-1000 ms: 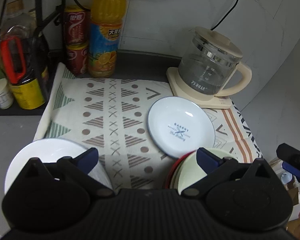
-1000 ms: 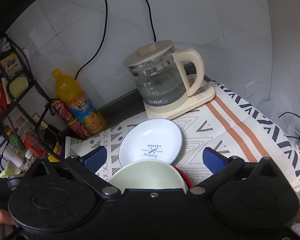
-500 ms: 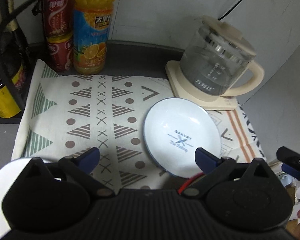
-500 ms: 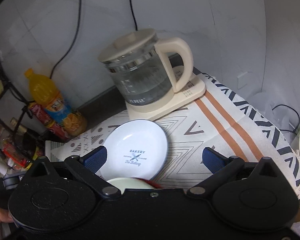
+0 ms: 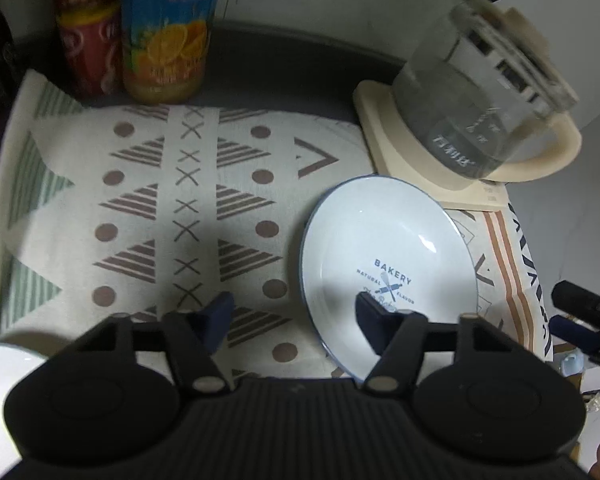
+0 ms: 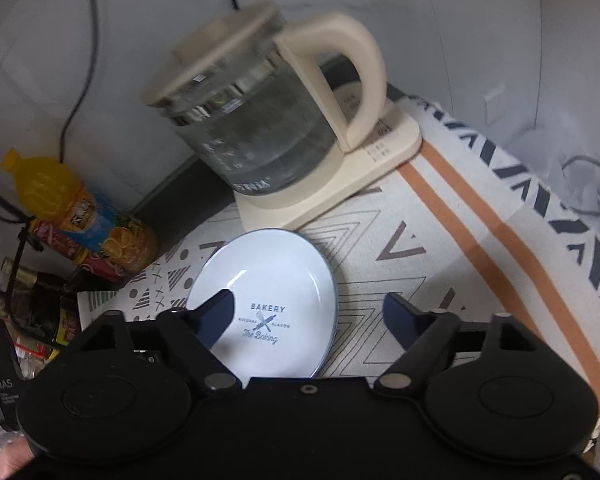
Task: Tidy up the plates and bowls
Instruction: 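Grip the rim of the white 'BAKERY' plate with both tools, then lift the 'BAKERY' plate with both tools and carry it over the 'Sweet' plate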
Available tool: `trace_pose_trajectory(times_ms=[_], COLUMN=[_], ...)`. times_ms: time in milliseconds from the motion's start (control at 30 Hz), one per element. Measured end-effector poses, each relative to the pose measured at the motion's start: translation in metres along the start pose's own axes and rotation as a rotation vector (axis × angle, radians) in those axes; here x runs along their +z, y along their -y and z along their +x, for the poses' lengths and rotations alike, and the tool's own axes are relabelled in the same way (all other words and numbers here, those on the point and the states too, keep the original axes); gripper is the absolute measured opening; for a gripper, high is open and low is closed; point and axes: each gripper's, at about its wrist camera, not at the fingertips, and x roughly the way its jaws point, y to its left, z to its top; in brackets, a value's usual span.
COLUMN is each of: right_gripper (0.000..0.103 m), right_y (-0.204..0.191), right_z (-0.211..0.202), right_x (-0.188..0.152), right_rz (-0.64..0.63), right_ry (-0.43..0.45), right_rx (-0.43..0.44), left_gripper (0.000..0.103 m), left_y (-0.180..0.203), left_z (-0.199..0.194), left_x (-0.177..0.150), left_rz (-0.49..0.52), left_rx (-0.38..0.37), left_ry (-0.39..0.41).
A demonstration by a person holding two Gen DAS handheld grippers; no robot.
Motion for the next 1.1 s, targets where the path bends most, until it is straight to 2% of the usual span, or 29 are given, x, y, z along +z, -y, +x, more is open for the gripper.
trace_pose_trajectory(times_ms=[300,400,533,733,833,867,933,1100], right_gripper=[0.061,0.049,0.040,0.034,0.032,0.027,0.025,0.024], right_y=[0.011,0.012,0.019,0.021,0.022,0.021,0.017,0.020], right_z=[0.044,0.059,0.079,0.097,0.104,0.106,0.109,0.112], right_x=[0.014,0.017,0.019,0.015,0.013,0.013,0.015,0.017], right_rz=[0.064,0.079,0.122,0.131,0.140,0.136,0.114,0.128], right_ry=[-0.125,-0.171,-0.252,-0.317,-0.336,-0.340,-0.347,-0.355], right_rx=[-0.010,0.004,0.022,0.000,-0.005,-0.007,-0.006,0.014], left_gripper=[0.051,0.042,0.038,0.021,0.020,0.019,0.015,0.015], left_y=[-0.005,-0.010,-0.011,-0.006,-0.004,-0.006,-0.009,-0.009], left_z=[0.030,0.040,0.045,0.054,0.057,0.058,0.059,0.056], left_x=[0.016,0.020,0.025,0.030,0.029,0.029,0.029,0.030], left_rz=[-0.023,-0.043,-0.034,-0.032,-0.045,-0.056,-0.078,-0.048], left_rx=[-0.015,-0.035,-0.057,-0.101,-0.134,-0.137,-0.144,-0.145], left_ry=[-0.063,-0.096,-0.104,-0.145,-0.165,-0.163,-0.162,-0.156])
